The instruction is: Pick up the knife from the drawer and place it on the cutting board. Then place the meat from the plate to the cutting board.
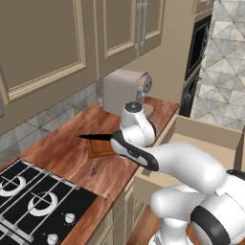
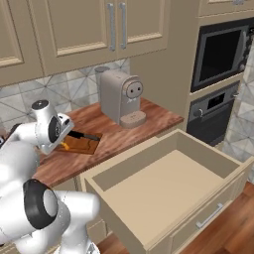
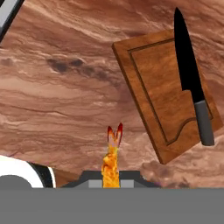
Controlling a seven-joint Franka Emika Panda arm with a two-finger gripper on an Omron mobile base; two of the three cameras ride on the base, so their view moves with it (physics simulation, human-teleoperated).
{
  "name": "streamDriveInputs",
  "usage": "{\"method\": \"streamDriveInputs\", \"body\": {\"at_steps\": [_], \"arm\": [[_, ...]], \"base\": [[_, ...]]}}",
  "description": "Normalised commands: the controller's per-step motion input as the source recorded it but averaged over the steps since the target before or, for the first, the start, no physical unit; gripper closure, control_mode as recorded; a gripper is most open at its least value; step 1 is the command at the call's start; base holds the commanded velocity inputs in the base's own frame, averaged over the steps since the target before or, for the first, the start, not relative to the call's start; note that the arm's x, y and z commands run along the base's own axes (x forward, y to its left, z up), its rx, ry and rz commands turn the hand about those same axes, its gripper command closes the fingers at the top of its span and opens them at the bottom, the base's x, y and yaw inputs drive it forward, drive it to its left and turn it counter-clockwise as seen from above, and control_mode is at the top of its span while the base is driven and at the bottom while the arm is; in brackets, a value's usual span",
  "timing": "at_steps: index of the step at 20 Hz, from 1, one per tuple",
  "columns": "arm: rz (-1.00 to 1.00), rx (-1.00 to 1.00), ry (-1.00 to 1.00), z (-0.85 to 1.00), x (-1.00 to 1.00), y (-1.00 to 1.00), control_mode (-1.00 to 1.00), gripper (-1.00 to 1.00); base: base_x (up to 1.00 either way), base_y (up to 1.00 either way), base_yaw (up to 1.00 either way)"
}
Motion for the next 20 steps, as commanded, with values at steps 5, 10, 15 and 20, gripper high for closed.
{"method": "streamDriveInputs", "body": {"at_steps": [5,10,15,20], "arm": [[0.0,0.0,0.03,-0.31,0.47,0.11,-1.0,1.0],[0.0,0.0,0.02,-0.28,0.46,0.04,-1.0,1.0],[0.0,0.0,0.02,-0.27,0.44,0.01,-1.0,1.0],[0.0,0.0,0.01,-0.27,0.39,0.02,-1.0,1.0]], "base": [[0.0,0.0,0.0],[0.0,0.0,0.0],[0.0,0.0,0.0],[0.0,0.0,0.0]]}}
